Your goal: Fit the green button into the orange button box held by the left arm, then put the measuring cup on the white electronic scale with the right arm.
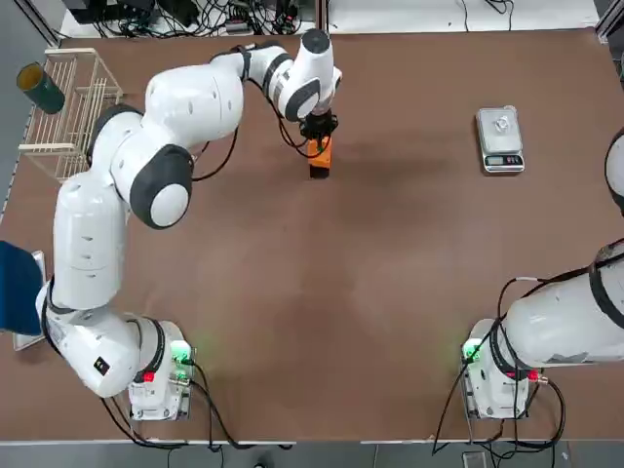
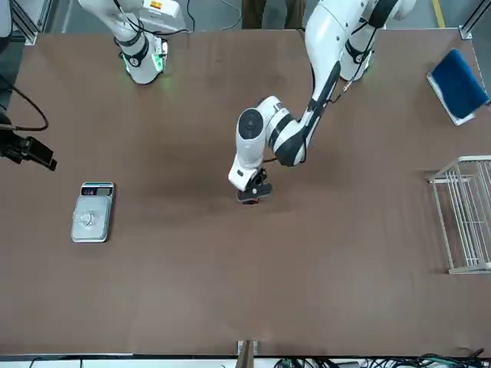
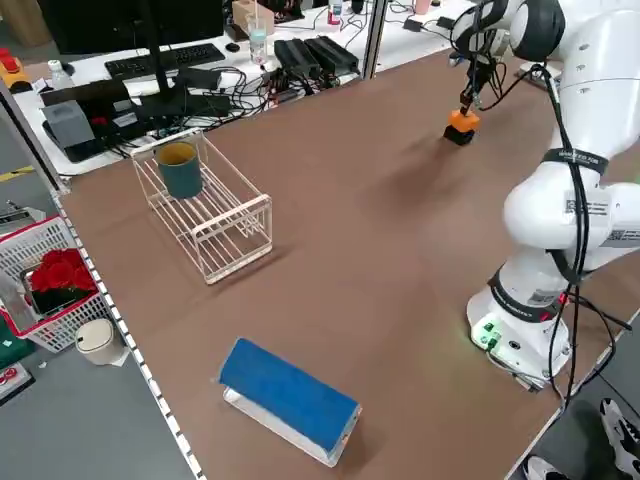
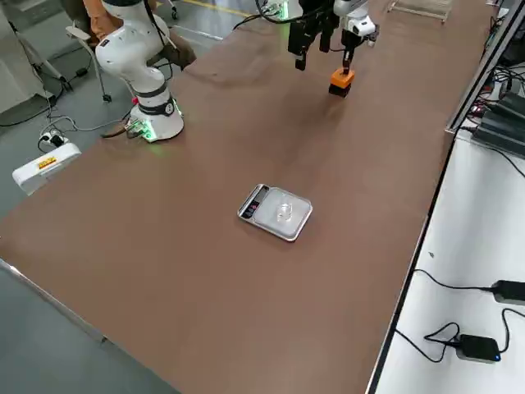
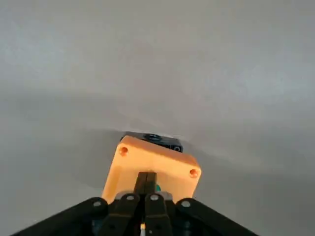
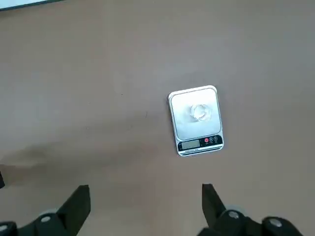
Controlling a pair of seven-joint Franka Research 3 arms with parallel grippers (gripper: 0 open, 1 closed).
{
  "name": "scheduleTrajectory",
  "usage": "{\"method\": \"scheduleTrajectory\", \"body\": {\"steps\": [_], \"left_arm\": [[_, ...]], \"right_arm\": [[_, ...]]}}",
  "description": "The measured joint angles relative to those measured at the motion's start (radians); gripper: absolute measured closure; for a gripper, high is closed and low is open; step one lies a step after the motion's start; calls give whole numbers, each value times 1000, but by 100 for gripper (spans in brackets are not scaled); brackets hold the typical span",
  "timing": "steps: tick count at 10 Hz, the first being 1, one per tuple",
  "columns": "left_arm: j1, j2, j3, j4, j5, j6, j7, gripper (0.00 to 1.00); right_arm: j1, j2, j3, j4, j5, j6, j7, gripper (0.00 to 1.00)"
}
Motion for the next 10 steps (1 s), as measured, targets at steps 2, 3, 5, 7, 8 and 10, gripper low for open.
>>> {"method": "scheduleTrajectory", "body": {"steps": [2,3,5,7,8,10], "left_arm": [[6,-16,1,6,0,-12,-4,97],[26,-38,1,12,-7,-33,-4,96],[72,-112,1,16,-15,-99,-4,74],[138,-199,2,19,-15,-195,4,45],[185,-243,3,19,-15,-249,28,29],[287,-328,3,19,-16,-353,82,3]], "right_arm": [[0,0,0,0,0,0,0,0],[0,0,0,0,0,0,0,0],[1,0,0,0,0,0,0,0],[1,0,1,0,0,0,0,0],[1,0,1,0,0,0,0,0],[1,0,0,0,0,0,0,0]]}}
